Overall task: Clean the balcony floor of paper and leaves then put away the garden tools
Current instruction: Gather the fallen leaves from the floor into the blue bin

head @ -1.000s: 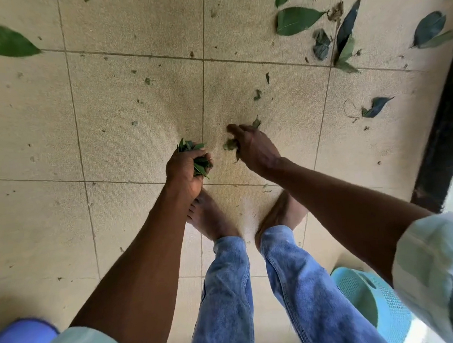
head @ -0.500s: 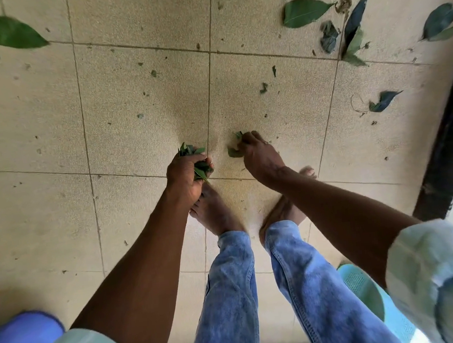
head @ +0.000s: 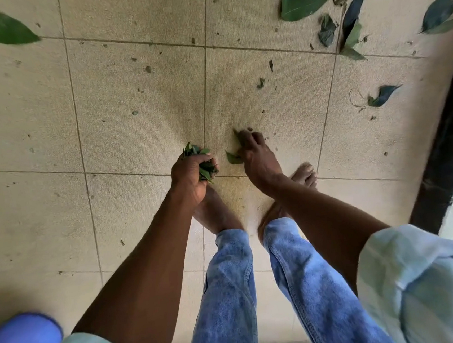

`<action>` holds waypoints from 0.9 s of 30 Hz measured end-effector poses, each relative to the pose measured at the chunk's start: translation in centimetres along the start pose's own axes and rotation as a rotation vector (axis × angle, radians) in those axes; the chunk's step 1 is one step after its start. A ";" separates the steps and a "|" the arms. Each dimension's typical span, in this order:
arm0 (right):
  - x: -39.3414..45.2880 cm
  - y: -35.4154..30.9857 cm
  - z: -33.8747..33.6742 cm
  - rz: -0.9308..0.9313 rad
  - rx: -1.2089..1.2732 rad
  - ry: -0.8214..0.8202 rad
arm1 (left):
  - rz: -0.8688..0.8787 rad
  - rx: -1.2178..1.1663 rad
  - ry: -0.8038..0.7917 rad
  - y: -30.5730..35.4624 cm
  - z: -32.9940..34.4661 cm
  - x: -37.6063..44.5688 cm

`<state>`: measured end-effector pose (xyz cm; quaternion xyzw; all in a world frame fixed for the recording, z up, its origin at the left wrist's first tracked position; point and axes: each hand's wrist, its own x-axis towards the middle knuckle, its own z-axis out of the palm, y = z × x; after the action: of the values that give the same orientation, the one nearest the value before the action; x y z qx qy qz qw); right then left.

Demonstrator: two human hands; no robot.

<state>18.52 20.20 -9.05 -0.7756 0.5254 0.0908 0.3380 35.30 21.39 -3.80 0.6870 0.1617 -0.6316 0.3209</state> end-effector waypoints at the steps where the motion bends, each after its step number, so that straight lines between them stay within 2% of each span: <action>1: -0.1 0.2 -0.1 -0.084 -0.046 -0.053 | 0.006 0.022 -0.006 -0.1 0.0 0.0; 3: -0.6 1.2 0.1 -0.251 -0.130 -0.098 | 0.008 0.037 -0.004 -0.3 -0.1 0.1; 5: -0.6 2.2 -0.6 -0.199 -0.075 -0.086 | 0.004 0.030 0.006 -0.5 0.2 0.1; 6: -0.5 2.5 -1.4 -0.070 0.015 -0.053 | 0.006 0.030 0.007 -0.5 0.4 0.1; 9: 0.1 3.4 -4.9 0.527 0.528 0.162 | 0.014 0.013 -0.010 -0.8 1.6 -0.6; 11: 0.7 3.9 -6.4 0.764 0.860 0.290 | 0.019 0.011 -0.022 -1.0 2.3 -1.0; 13: 0.6 4.1 -8.2 0.814 1.230 0.245 | 0.008 0.015 -0.041 -1.3 3.8 -1.4; 14: 0.4 4.1 -9.0 0.804 1.396 0.160 | 0.003 0.018 -0.050 -1.5 4.8 -1.7; 16: 0.0 3.8 -10.5 0.766 1.573 -0.038 | -0.001 0.013 -0.075 -1.7 7.0 -2.4; 17: -0.2 3.4 -11.0 0.760 1.614 -0.103 | -0.009 0.009 -0.105 -1.7 8.1 -2.8; 19: -0.8 2.6 -11.9 0.763 1.630 -0.108 | -0.045 0.016 -0.188 -1.7 10.2 -3.6; 24: -1.2 2.1 -13.2 0.773 1.269 0.118 | -0.102 0.004 -0.320 -2.1 13.5 -5.0; 27: -0.8 3.0 -13.2 0.846 1.120 0.177 | -0.078 -0.058 -0.287 -2.2 15.6 -5.1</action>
<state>12.68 11.98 0.04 -0.2186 0.7749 -0.1329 0.5780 21.27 13.89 0.75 0.5732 0.1586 -0.7305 0.3356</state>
